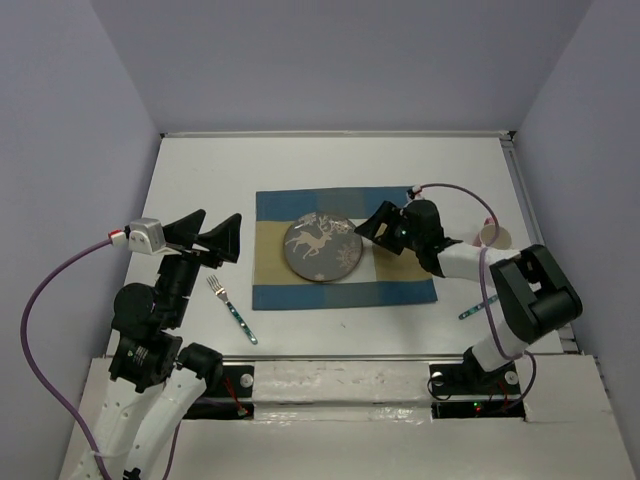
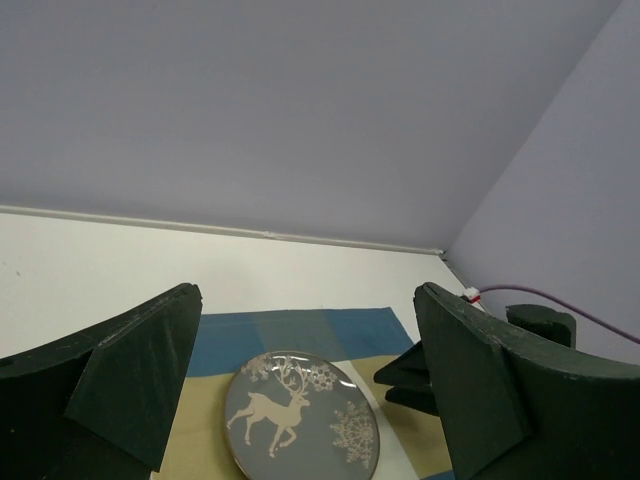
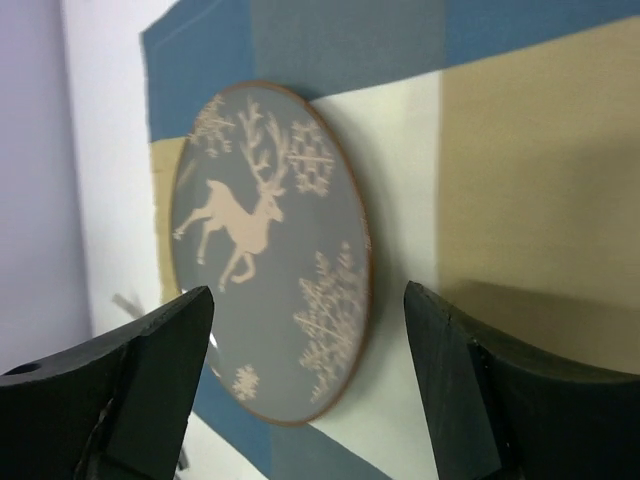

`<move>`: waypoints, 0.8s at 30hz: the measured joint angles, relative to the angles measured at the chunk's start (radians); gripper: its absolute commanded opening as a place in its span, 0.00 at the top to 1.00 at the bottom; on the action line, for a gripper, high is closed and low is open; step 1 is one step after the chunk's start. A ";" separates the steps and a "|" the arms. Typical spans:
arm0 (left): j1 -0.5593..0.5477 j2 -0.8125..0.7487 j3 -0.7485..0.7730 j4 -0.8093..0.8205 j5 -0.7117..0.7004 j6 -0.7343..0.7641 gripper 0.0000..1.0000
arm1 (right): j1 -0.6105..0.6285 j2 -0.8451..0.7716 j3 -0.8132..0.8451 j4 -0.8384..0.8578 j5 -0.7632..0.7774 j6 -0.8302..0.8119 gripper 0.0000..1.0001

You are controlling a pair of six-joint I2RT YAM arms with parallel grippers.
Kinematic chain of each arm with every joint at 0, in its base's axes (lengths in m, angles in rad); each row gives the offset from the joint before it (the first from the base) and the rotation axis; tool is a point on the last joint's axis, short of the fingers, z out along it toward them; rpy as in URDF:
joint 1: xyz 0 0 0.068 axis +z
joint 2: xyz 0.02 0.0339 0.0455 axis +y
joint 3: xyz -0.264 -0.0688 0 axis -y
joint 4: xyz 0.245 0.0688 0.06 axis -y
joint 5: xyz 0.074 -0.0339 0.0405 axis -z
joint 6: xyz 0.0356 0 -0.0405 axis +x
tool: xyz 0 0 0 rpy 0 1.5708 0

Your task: Set the dinner table for one person

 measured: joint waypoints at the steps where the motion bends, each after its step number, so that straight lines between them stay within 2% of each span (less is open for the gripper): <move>1: 0.000 0.000 0.000 0.000 0.000 0.000 0.01 | 0.000 -0.021 0.000 -0.019 0.022 -0.011 0.20; 4: 0.000 0.000 0.000 0.000 0.000 0.000 0.01 | 0.000 -0.135 -0.004 -0.156 0.126 -0.074 0.29; 8: -0.002 -0.002 0.000 0.000 0.000 0.000 0.01 | 0.001 -0.356 0.031 -0.374 0.350 -0.185 0.40; 13: -0.015 -0.005 0.000 0.000 0.000 0.000 0.01 | -0.046 -0.500 0.164 -0.596 0.698 -0.309 0.42; 19: -0.043 -0.011 0.000 0.000 0.000 0.000 0.01 | -0.263 -0.501 0.181 -0.745 0.831 -0.385 0.41; 24: -0.059 -0.015 0.000 -0.001 0.000 0.000 0.01 | -0.347 -0.412 0.214 -0.812 0.835 -0.440 0.42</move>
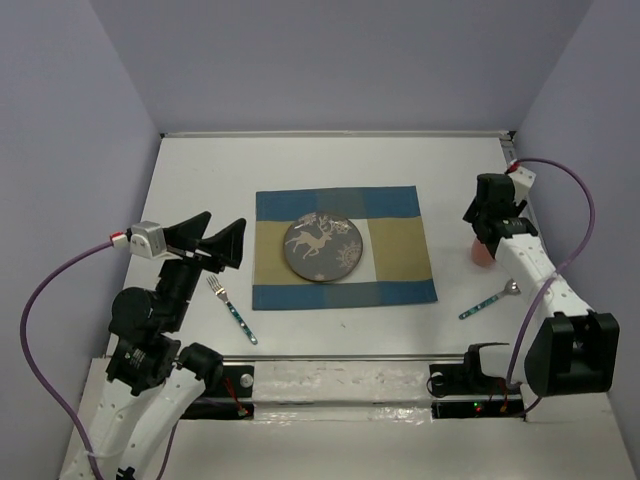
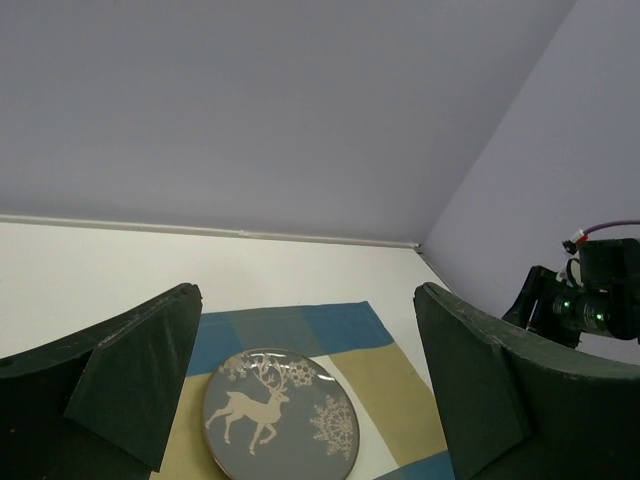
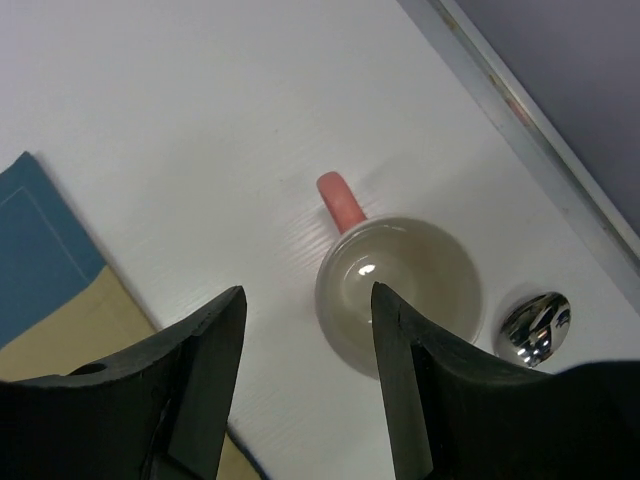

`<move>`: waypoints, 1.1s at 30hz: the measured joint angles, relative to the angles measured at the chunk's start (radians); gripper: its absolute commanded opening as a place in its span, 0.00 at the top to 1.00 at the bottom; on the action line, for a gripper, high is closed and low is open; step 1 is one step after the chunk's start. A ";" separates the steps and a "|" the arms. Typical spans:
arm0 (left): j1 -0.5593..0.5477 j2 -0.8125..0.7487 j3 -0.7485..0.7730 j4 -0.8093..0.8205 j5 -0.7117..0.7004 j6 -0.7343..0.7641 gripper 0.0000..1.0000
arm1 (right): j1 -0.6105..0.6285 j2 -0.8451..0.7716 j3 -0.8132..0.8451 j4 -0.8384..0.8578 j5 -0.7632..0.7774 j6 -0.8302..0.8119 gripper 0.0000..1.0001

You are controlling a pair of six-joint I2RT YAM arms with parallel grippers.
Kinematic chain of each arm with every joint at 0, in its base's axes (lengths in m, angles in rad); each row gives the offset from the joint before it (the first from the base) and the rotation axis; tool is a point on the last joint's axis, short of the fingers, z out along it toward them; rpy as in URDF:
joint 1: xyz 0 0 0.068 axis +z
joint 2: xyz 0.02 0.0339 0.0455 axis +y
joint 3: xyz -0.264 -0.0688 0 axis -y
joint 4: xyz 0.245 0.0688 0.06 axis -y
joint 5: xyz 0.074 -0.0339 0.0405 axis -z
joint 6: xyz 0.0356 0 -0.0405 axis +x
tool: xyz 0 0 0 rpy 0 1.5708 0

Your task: Set the dinner table for one person

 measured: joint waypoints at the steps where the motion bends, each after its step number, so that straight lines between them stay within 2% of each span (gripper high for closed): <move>1: -0.001 -0.002 0.000 0.000 0.000 0.000 0.01 | -0.010 0.013 0.008 -0.003 -0.007 -0.008 0.42; 7: -0.001 -0.007 0.000 0.000 0.000 0.000 0.01 | -0.077 0.105 0.071 -0.012 -0.057 -0.039 0.43; 14: -0.001 -0.007 0.000 0.000 0.000 0.000 0.01 | -0.084 0.183 0.061 -0.011 -0.127 -0.034 0.47; 18: -0.001 -0.007 0.000 0.000 0.000 0.000 0.01 | -0.084 0.186 0.040 -0.007 -0.151 -0.026 0.65; 19: -0.001 -0.007 0.000 0.000 0.000 0.000 0.01 | -0.084 0.186 0.037 -0.006 -0.154 -0.022 0.82; 21: -0.001 -0.007 0.000 0.000 0.000 0.000 0.01 | -0.084 0.185 0.030 -0.007 -0.150 -0.020 1.00; 29: -0.001 -0.007 0.000 0.000 0.000 0.000 0.01 | -0.081 0.105 0.002 -0.016 -0.133 -0.048 1.00; 33: -0.001 -0.006 0.000 0.000 0.001 0.000 0.01 | -0.024 0.037 0.027 -0.035 -0.117 -0.087 1.00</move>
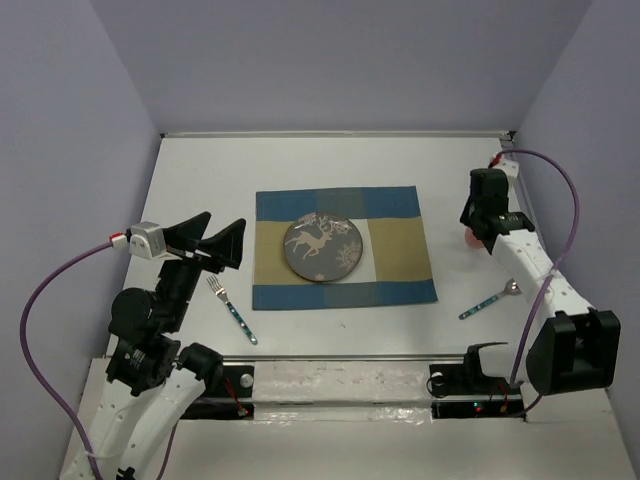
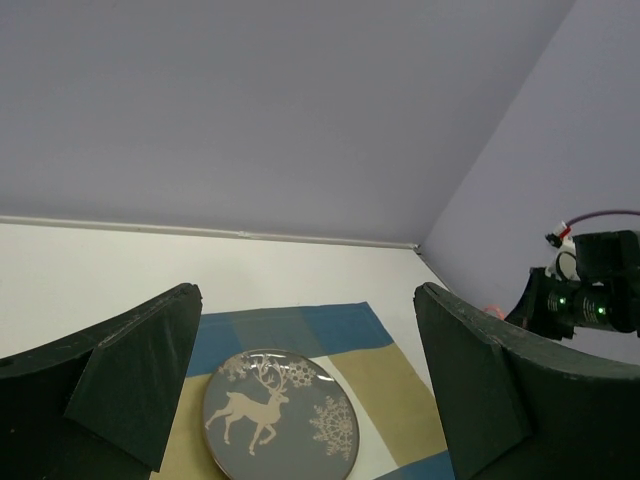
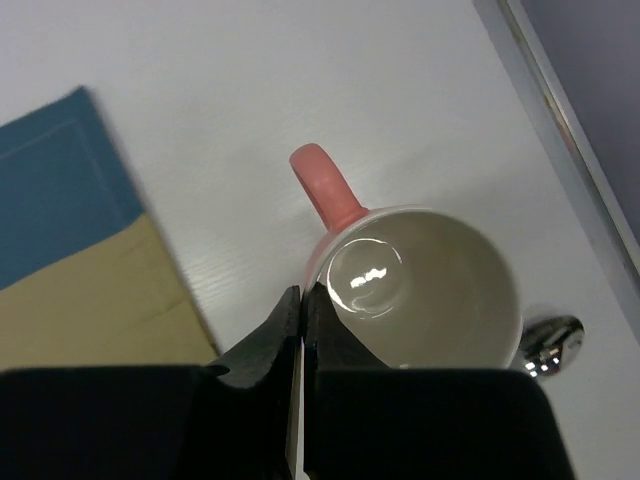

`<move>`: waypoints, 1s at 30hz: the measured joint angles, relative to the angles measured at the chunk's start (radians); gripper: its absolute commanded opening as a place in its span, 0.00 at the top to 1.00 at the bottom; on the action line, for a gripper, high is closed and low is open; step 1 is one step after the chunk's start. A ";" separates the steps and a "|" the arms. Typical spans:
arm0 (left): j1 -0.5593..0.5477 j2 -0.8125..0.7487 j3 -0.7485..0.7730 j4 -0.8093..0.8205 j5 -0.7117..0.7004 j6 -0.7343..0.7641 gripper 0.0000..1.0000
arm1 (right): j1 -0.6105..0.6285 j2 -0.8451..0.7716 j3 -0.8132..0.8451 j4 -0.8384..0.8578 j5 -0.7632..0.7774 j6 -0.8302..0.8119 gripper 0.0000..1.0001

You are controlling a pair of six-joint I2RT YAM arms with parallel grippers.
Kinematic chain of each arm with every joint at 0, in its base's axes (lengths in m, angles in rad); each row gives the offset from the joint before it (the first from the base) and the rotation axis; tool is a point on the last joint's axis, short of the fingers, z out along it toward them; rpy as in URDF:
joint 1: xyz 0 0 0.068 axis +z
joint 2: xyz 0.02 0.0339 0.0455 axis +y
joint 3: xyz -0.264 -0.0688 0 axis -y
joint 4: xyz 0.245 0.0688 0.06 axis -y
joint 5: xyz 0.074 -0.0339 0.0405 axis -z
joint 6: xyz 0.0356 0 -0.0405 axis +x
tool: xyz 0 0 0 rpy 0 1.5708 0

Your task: Set the dinner table for one person

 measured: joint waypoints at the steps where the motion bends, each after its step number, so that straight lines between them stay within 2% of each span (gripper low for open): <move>1: 0.000 0.000 0.000 0.000 0.000 0.000 0.01 | 0.028 0.000 0.021 -0.006 0.002 -0.018 1.00; 4: 0.001 0.001 0.000 0.000 0.003 0.000 0.01 | 0.142 0.058 0.132 -0.003 0.003 -0.074 1.00; 9: 0.001 0.001 0.000 0.000 0.003 0.000 0.01 | 0.290 0.299 0.356 0.047 -0.058 -0.155 1.00; 17: 0.001 0.002 0.000 0.000 0.005 0.000 0.01 | 0.338 0.572 0.551 0.022 -0.135 -0.252 1.00; 30: 0.001 0.002 0.000 0.000 0.007 0.000 0.01 | 0.372 0.692 0.653 0.011 -0.167 -0.277 1.00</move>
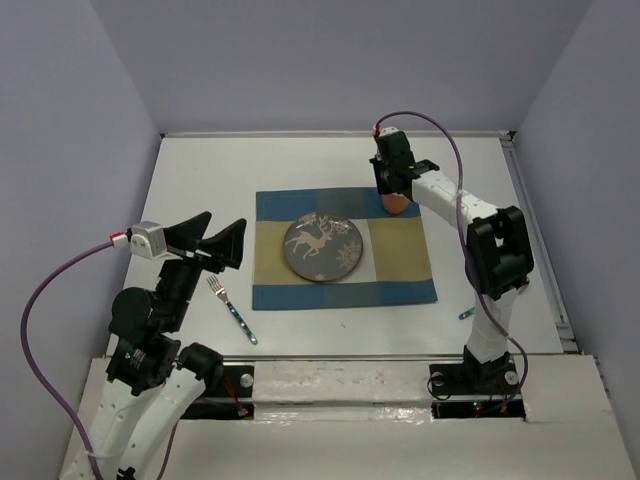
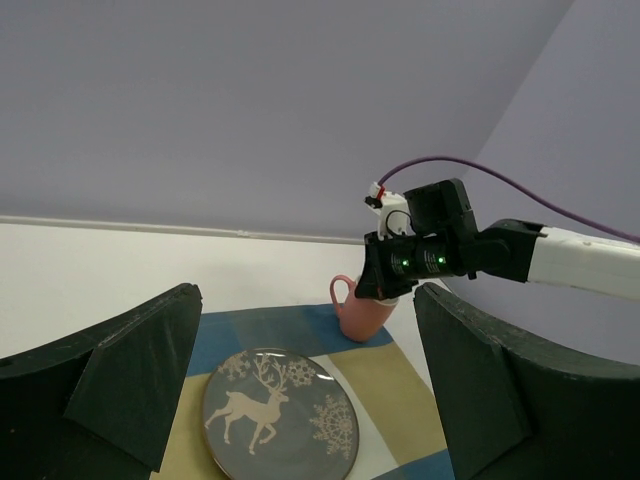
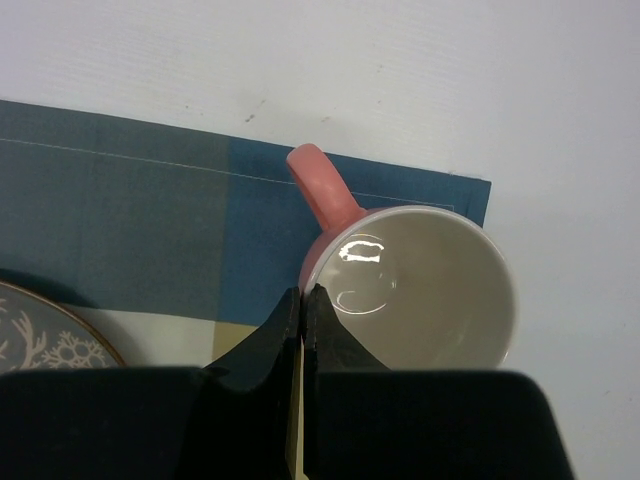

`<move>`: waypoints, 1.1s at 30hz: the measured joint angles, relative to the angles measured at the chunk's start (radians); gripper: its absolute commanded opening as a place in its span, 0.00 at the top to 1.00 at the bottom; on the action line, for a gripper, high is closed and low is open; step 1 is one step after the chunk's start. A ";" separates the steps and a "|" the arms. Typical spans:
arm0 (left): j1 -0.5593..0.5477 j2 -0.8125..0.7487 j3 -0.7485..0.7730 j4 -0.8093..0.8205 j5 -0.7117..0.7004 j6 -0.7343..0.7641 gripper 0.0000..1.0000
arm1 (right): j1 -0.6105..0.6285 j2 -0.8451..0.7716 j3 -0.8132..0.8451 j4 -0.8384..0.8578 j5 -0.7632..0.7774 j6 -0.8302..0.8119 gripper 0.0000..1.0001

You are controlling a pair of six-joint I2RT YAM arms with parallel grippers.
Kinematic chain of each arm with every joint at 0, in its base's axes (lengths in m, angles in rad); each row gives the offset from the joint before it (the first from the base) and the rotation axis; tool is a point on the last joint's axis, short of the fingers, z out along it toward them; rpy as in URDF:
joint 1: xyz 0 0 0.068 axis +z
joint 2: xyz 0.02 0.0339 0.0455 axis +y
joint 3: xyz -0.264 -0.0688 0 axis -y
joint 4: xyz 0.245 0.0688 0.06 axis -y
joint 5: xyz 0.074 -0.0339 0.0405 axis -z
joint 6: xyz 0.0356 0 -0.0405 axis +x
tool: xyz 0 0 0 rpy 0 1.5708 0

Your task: Set the dinner table for one person

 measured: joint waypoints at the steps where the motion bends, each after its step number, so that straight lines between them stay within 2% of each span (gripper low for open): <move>1: 0.000 0.000 0.000 0.000 0.000 0.000 0.01 | 0.000 0.006 0.000 -0.001 0.002 0.000 1.00; 9: 0.000 0.006 0.000 0.000 0.003 0.000 0.01 | 0.000 0.020 0.000 -0.003 0.019 0.000 1.00; 12: 0.000 0.006 0.000 0.000 0.003 0.000 0.01 | 0.000 0.020 0.000 -0.003 0.022 0.002 0.82; 13: 0.000 0.007 0.000 0.000 0.003 0.000 0.01 | 0.000 0.020 0.000 -0.003 0.024 0.002 0.62; 15: 0.000 0.008 0.000 0.000 0.003 0.000 0.01 | 0.000 0.020 0.000 -0.002 0.028 0.008 0.50; 16: 0.000 0.009 0.000 0.000 0.003 0.000 0.01 | 0.000 0.020 0.000 0.002 0.032 0.005 0.38; 22: 0.007 0.011 0.000 -0.001 -0.012 0.001 0.01 | 0.003 -0.031 -0.020 0.004 0.003 0.030 0.34; 26: 0.010 0.011 0.000 -0.008 -0.047 0.005 0.01 | 0.049 -0.179 -0.097 0.039 -0.040 0.062 0.34; 30: 0.015 0.011 0.000 -0.023 -0.119 0.015 0.01 | 0.198 -0.322 -0.203 0.160 -0.101 0.107 0.36; 33: 0.028 0.011 0.000 -0.029 -0.185 0.023 0.01 | 0.381 -0.336 -0.257 0.251 -0.124 0.137 0.39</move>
